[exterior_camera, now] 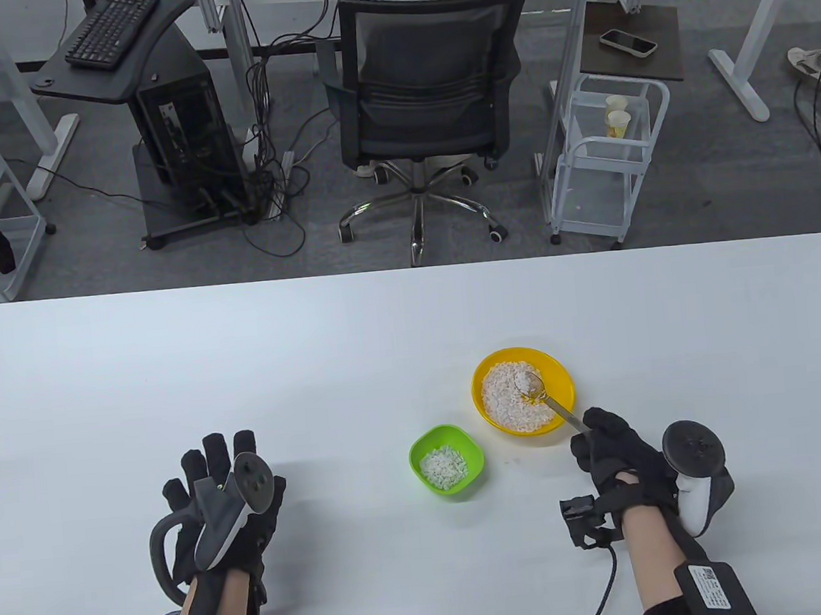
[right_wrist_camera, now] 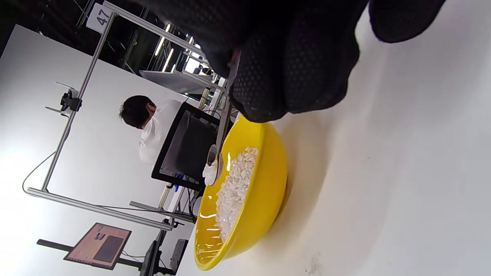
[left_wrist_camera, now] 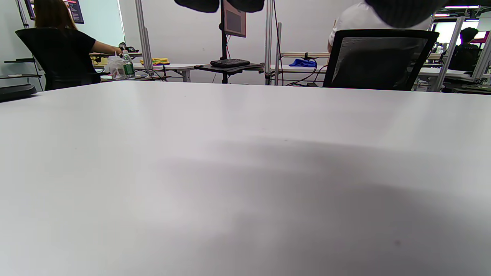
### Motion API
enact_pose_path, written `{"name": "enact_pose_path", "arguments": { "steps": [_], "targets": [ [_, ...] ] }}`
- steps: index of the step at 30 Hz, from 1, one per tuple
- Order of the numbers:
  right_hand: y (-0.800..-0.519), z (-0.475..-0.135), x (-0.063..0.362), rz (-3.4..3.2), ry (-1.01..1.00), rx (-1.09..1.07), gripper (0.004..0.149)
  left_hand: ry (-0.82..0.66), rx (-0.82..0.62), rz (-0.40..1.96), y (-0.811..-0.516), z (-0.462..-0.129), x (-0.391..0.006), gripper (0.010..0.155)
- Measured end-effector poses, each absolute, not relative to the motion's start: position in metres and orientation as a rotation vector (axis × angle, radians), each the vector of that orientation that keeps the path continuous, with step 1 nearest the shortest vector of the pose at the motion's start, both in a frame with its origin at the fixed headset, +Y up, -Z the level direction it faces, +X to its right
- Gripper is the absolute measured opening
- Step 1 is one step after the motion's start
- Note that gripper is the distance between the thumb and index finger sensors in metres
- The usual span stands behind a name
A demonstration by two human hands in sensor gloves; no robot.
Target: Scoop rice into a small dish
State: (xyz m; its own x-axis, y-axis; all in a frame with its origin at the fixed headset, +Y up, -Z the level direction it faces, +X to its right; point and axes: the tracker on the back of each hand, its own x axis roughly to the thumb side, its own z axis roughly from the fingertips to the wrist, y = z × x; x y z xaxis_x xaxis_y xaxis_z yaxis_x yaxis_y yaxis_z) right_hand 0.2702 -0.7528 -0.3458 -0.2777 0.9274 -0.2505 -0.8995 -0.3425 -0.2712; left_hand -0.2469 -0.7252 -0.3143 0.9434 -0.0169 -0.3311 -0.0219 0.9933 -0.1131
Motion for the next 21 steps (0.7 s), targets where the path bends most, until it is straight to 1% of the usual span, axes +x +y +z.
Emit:
{"name": "enact_pose_path", "arguments": {
  "steps": [7, 15, 21],
  "targets": [
    [-0.743, -0.341, 0.266, 1.828, -0.074, -0.365, 0.044, 0.337, -0.113, -0.004, -0.726, -0.315, -0.247, 0.075],
    [-0.733, -0.333, 0.237, 1.78, 0.043, -0.202, 0.044, 0.34, -0.117, -0.007, -0.725, -0.314, -0.247, 0.075],
    [-0.736, -0.331, 0.217, 1.873, 0.137, -0.131, 0.044, 0.345, -0.114, 0.004, -0.724, -0.314, -0.248, 0.075]
  ]
}}
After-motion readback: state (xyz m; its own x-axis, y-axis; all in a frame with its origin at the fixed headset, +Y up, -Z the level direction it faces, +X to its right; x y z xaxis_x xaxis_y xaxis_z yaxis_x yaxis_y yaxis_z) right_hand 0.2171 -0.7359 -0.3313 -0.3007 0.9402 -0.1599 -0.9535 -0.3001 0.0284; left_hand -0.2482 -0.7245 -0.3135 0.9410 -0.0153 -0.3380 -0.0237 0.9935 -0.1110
